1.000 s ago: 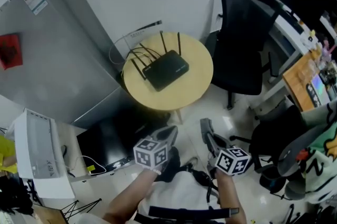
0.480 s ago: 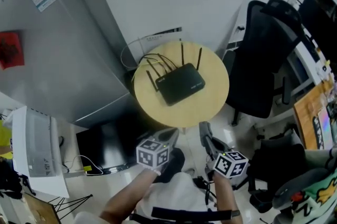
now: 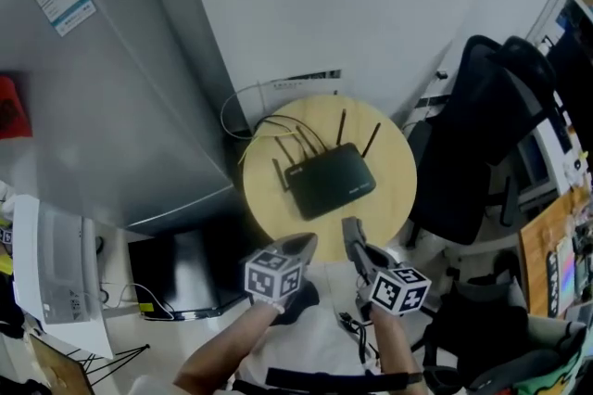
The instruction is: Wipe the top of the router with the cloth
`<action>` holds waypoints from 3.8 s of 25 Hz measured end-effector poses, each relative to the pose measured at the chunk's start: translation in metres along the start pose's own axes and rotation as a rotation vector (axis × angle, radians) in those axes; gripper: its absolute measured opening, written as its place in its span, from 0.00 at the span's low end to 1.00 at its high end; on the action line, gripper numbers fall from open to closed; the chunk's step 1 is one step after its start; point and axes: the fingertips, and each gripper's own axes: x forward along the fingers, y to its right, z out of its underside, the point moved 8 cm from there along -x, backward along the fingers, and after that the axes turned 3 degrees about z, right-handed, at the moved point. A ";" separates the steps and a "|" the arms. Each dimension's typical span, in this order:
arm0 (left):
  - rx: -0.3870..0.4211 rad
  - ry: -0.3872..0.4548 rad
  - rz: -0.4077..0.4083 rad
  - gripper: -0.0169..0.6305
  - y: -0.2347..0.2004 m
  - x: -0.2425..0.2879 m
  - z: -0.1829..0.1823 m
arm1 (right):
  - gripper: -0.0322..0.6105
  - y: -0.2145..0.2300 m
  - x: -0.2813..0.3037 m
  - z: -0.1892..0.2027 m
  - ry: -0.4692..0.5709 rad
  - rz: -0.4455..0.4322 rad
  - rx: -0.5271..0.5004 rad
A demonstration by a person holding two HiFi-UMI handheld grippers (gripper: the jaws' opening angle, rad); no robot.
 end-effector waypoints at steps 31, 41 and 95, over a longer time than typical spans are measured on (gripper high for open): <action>-0.147 0.028 -0.162 0.02 -0.108 0.035 -0.036 | 0.11 -0.008 0.227 -0.060 -0.389 -0.060 -0.349; -0.215 0.058 -0.220 0.02 -0.118 0.043 -0.041 | 0.11 -0.009 0.287 -0.064 -0.497 -0.044 -0.437; -0.248 -0.004 -0.143 0.02 -0.103 0.103 -0.052 | 0.11 0.124 0.255 -0.120 -0.386 0.364 -0.371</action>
